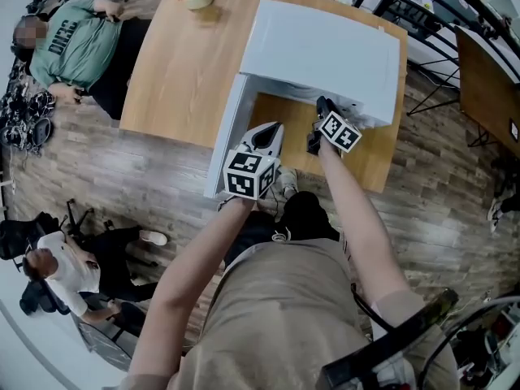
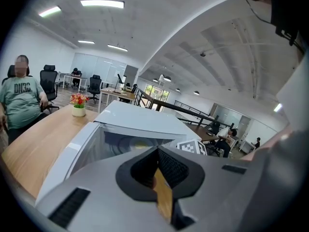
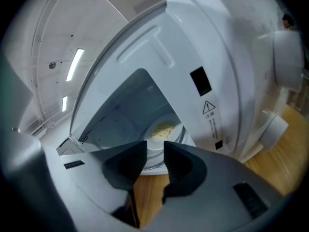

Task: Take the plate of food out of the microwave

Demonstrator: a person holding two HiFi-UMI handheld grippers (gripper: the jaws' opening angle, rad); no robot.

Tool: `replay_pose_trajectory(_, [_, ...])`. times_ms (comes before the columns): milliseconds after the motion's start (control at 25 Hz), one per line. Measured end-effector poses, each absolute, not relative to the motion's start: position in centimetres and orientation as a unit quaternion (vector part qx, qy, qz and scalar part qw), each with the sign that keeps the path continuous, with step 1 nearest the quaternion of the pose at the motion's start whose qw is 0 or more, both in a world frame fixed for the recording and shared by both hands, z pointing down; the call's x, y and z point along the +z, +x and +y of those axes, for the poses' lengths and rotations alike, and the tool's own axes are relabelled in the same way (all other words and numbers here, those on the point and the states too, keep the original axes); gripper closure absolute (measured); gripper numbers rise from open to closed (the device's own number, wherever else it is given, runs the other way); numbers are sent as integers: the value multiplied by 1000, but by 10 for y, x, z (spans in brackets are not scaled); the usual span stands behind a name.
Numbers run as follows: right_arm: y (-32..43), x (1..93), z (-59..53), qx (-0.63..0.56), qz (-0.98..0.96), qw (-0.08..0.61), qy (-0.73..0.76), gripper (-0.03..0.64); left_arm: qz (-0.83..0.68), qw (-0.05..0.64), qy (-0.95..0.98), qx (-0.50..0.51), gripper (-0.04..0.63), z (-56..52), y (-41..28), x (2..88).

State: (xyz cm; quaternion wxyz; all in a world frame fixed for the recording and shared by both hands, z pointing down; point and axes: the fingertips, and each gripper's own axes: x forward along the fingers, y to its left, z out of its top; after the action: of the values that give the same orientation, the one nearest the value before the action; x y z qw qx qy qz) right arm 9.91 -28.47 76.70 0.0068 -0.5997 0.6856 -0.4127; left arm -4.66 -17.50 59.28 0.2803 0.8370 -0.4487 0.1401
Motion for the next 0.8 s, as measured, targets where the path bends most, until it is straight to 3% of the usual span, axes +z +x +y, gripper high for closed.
replay_pose_trajectory(280, [103,795,-305,-421,653,16,-630,526,-436,284,840,152,591,-172,-51,590])
replay_pose_trajectory(400, [101,802,-316,-414,649,10,-638,485,-428,282,845,154,591,-170,-52,587])
replay_pose_trajectory(800, [106,822,-335,-418,592,1,-689,483,-420,279,848,164,591,-170,-68,588])
